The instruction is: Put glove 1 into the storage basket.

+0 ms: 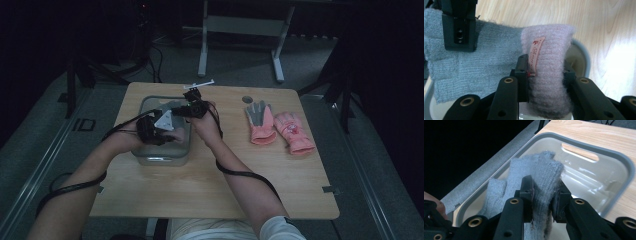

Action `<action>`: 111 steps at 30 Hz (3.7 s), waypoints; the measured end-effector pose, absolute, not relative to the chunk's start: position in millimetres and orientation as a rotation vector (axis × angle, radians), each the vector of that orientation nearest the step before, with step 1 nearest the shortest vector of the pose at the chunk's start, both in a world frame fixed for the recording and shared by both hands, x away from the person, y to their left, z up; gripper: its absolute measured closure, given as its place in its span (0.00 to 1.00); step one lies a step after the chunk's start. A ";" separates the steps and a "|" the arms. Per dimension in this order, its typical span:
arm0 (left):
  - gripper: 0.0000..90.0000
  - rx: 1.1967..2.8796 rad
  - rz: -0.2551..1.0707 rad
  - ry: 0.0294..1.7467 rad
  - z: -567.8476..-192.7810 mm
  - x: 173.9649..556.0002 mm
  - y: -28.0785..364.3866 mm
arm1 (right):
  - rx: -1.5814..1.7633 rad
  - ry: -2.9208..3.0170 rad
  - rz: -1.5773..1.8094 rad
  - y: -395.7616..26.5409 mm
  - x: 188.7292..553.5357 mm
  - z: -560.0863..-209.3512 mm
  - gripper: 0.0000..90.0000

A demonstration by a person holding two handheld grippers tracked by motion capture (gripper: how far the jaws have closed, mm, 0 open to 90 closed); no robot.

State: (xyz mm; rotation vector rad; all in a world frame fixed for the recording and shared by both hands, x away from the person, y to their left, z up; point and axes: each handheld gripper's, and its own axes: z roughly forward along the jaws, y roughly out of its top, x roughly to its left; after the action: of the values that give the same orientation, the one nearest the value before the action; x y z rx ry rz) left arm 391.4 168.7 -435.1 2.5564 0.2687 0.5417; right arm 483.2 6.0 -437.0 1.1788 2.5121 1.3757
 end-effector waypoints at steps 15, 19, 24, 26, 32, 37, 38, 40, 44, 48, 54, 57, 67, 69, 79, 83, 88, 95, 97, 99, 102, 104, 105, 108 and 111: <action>0.76 2.651 0.525 0.170 -485.3 418.0 187.8 | 1.244 2.569 1.212 36.9 507.7 -479.2 0.82; 0.76 2.695 0.525 0.154 -494.1 421.6 181.9 | 1.243 2.588 1.138 39.8 510.1 -485.3 0.82; 0.76 2.719 0.490 0.149 -499.9 426.6 175.5 | 1.232 2.589 1.100 41.0 510.2 -489.6 0.74; 0.75 2.733 0.448 0.172 -501.5 429.6 175.4 | 1.218 2.569 1.093 40.5 509.6 -487.6 0.70; 0.74 2.755 0.411 0.198 -506.5 432.0 171.7 | 1.229 2.557 1.151 28.0 507.2 -481.1 0.63; 0.67 2.754 0.395 0.215 -505.9 431.7 168.9 | 1.228 2.530 1.206 15.5 504.4 -470.6 0.60; 0.64 2.765 0.390 0.231 -505.0 431.7 168.1 | 1.221 2.522 1.212 13.0 503.4 -468.0 0.60; 0.59 2.778 0.402 0.266 -502.4 430.7 166.5 | 1.206 2.516 1.228 7.8 501.8 -462.6 0.57; 0.50 2.757 0.436 0.336 -491.3 428.7 167.6 | 1.192 2.495 1.248 -3.2 498.5 -453.4 0.53; 0.47 2.734 0.458 0.346 -480.3 423.8 167.1 | 1.159 2.480 1.240 -10.7 493.7 -447.9 0.51; 0.46 2.683 0.472 0.365 -463.0 416.0 164.6 | 1.152 2.472 1.283 -29.3 485.4 -444.3 0.52; 0.46 2.653 0.468 0.385 -457.0 414.4 162.1 | 1.138 2.470 1.288 -38.6 482.0 -443.7 0.52; 0.47 2.578 0.450 0.425 -442.6 409.0 131.6 | 1.150 2.444 1.268 -80.3 480.5 -447.5 0.56; 0.47 2.562 0.445 0.432 -442.2 407.9 123.5 | 1.146 2.438 1.261 -84.6 480.4 -448.3 0.56; 0.36 2.541 0.411 0.423 -443.8 401.4 86.0 | 1.164 2.384 1.207 -141.3 481.4 -454.7 0.64; 0.28 2.555 0.386 0.404 -450.0 396.0 68.7 | 1.168 2.363 1.178 -165.1 482.2 -456.1 0.67; 0.15 2.549 0.355 0.377 -454.8 388.5 52.8 | 1.157 2.337 1.152 -189.2 482.9 -456.9 0.69; 0.03 2.543 0.336 0.377 -467.8 375.2 34.8 | 1.202 2.297 1.132 -218.1 488.3 -461.7 0.74; 0.02 2.539 0.361 0.365 -473.4 368.8 29.8 | 1.229 2.284 1.121 -224.9 490.2 -463.9 0.74; 0.02 2.522 0.359 0.364 -479.4 363.7 26.5 | 1.224 2.282 1.099 -230.4 492.3 -466.4 0.74; 0.02 2.496 0.354 0.379 -488.8 356.8 24.5 | 1.212 2.278 1.065 -235.5 496.3 -469.0 0.72; 0.02 2.478 0.347 0.398 -492.9 354.2 23.9 | 1.209 2.275 1.061 -236.8 497.7 -469.3 0.71; 0.02 2.487 0.365 0.398 -498.5 350.6 23.5 | 1.209 2.269 1.053 -237.8 499.1 -469.4 0.70; 0.02 2.469 0.371 0.411 -509.1 343.0 22.9 | 1.201 2.251 1.022 -240.5 505.0 -469.8 0.68; 0.02 2.419 0.318 0.458 -518.8 337.8 25.3 | 1.202 2.253 1.008 -242.3 512.4 -472.6 0.68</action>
State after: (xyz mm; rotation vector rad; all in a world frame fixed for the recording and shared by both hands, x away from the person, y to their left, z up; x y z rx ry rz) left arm 337.8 25.3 -518.8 2.4186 0.4576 0.3178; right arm 512.4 -242.3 -472.6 1.2020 2.2534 1.0075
